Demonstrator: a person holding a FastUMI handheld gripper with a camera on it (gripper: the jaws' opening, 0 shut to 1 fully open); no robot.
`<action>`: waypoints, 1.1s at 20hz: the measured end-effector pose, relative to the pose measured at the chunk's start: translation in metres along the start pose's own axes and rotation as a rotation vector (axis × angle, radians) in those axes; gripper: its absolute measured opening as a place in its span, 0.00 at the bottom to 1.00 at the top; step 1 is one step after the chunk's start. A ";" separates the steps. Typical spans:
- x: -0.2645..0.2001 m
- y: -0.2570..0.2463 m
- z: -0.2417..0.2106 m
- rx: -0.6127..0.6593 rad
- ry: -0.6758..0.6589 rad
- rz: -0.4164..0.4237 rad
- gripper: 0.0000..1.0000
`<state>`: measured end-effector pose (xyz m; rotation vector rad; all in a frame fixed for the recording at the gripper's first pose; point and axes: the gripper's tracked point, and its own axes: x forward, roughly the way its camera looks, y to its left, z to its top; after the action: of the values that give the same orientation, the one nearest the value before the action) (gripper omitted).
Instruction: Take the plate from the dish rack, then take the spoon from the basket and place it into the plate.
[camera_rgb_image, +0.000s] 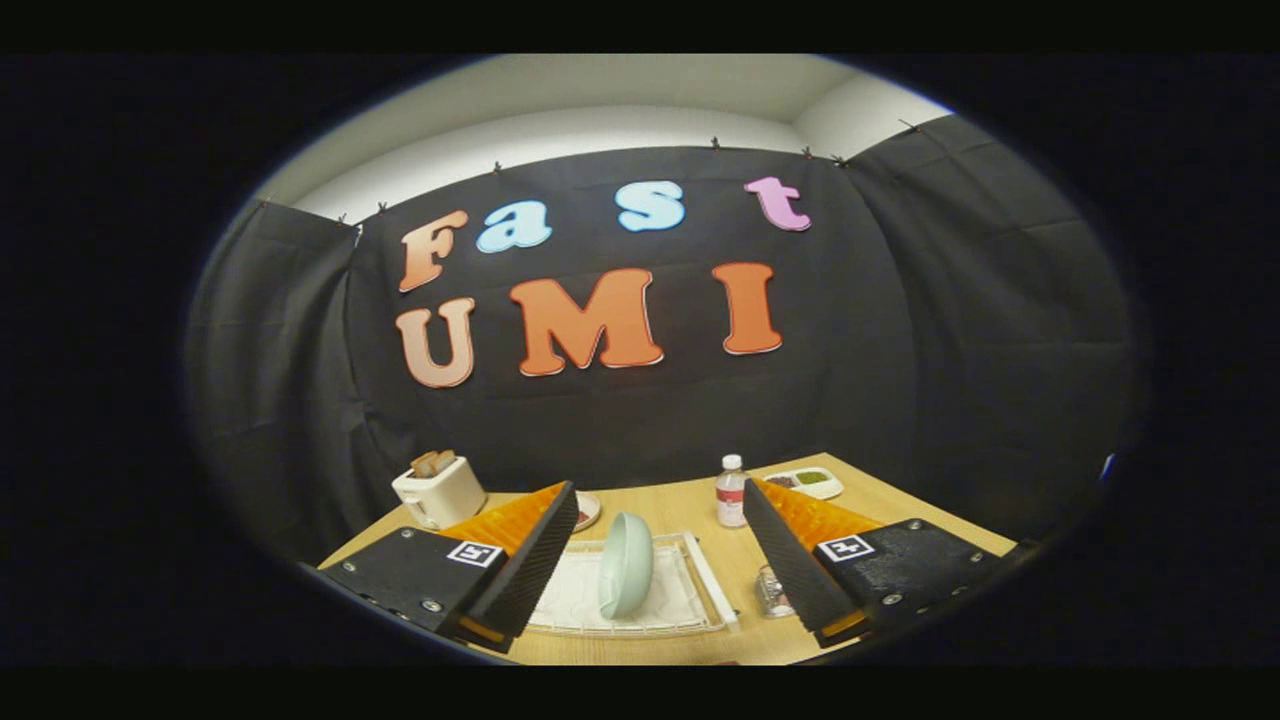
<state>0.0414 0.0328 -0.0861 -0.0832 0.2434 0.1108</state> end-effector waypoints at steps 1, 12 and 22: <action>0.007 0.003 -0.008 -0.010 0.032 0.009 0.98; 0.082 0.001 -0.096 -0.122 0.324 -0.021 0.99; 0.105 0.008 -0.154 -0.128 0.530 -0.020 0.84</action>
<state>0.1052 0.0362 -0.2610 -0.2429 0.7646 0.0827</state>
